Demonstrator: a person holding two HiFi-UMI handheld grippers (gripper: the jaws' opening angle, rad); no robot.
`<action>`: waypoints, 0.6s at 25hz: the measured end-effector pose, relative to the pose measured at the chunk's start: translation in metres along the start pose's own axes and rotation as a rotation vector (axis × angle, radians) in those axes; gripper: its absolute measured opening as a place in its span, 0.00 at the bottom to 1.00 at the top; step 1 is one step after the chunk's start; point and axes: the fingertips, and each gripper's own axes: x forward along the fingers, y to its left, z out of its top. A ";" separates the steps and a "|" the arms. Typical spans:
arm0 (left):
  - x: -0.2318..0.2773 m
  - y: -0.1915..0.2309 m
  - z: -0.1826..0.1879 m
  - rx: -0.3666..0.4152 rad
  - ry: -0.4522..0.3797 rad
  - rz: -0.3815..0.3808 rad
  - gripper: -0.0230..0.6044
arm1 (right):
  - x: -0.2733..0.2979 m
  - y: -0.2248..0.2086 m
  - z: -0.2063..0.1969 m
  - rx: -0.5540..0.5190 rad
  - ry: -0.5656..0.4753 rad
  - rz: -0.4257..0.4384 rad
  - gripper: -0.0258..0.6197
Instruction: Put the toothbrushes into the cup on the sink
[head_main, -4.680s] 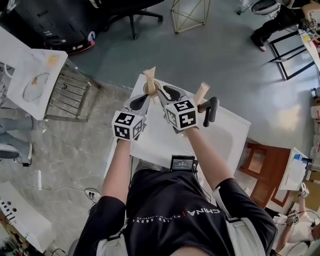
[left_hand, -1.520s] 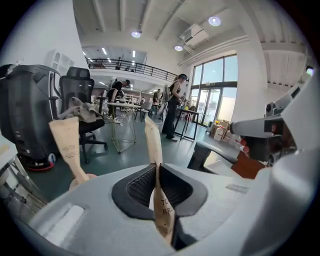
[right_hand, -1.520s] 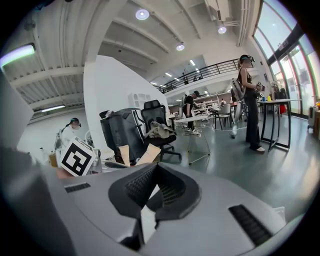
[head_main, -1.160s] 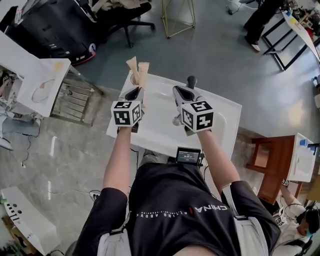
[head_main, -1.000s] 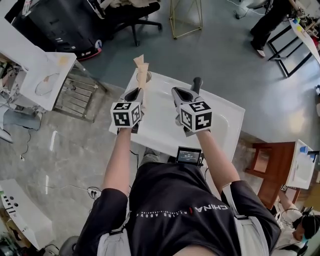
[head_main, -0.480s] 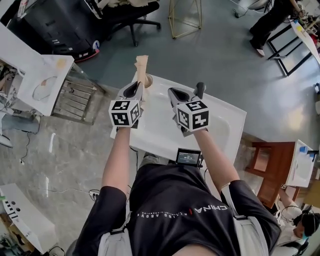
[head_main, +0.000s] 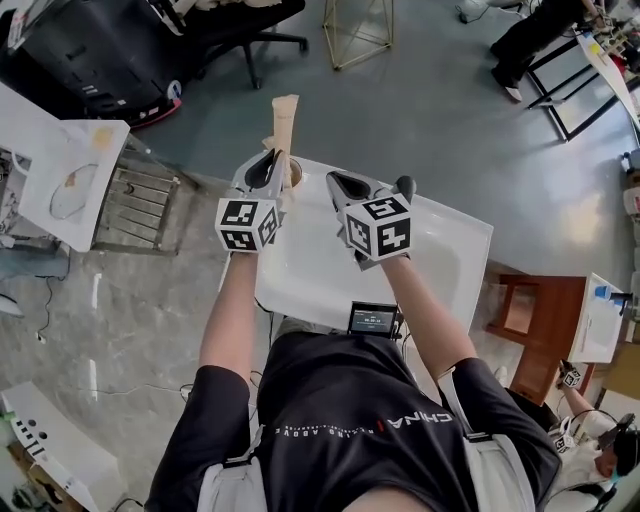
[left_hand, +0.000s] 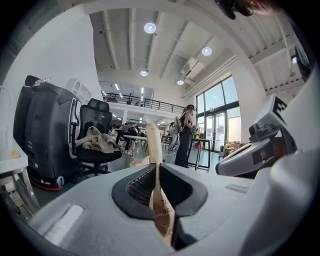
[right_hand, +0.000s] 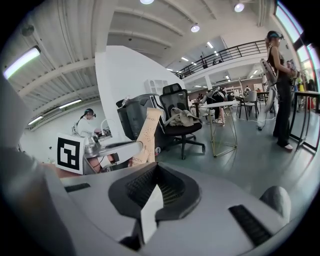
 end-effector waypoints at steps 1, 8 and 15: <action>0.002 0.001 -0.001 0.007 -0.017 -0.006 0.09 | 0.004 -0.001 0.000 0.001 0.004 -0.001 0.05; 0.012 0.010 -0.011 -0.006 -0.115 -0.049 0.09 | 0.031 -0.009 -0.006 0.017 0.036 -0.002 0.05; 0.016 0.013 -0.020 -0.018 -0.162 -0.063 0.09 | 0.045 -0.013 -0.012 0.031 0.057 0.008 0.05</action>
